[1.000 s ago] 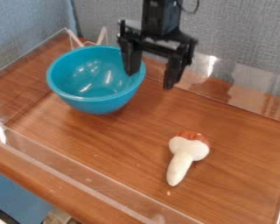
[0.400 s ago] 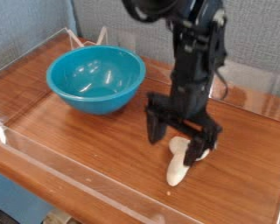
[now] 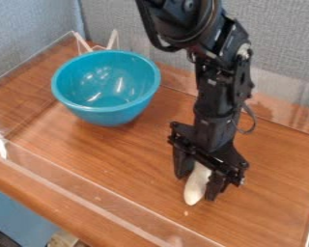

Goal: Put the mushroom in the blue bowl

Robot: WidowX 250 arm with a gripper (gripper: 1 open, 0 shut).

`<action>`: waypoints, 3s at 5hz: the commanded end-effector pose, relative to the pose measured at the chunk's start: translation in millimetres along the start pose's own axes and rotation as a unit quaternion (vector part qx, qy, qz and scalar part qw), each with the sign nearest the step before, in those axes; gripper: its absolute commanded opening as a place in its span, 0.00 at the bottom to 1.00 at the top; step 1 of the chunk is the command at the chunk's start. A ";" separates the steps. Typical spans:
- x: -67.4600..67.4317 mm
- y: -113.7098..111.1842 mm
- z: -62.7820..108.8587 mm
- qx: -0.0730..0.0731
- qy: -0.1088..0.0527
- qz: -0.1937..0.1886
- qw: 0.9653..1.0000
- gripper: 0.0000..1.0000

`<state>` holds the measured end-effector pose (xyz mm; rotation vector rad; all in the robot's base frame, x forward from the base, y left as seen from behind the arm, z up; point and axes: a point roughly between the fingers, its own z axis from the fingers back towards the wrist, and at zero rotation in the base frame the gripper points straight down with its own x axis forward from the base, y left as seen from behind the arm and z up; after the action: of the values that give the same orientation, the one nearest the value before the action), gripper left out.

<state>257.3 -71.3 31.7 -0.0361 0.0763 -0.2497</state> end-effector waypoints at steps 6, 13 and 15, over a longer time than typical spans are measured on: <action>-1.7 9.6 22.2 -0.017 -0.035 0.013 0.999 1.00; 6.2 13.3 1.7 -0.022 -0.024 0.022 0.999 0.00; 6.8 19.0 36.4 -0.026 -0.055 0.027 0.998 0.00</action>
<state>263.1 -53.5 51.5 -0.0964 0.0354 -0.1838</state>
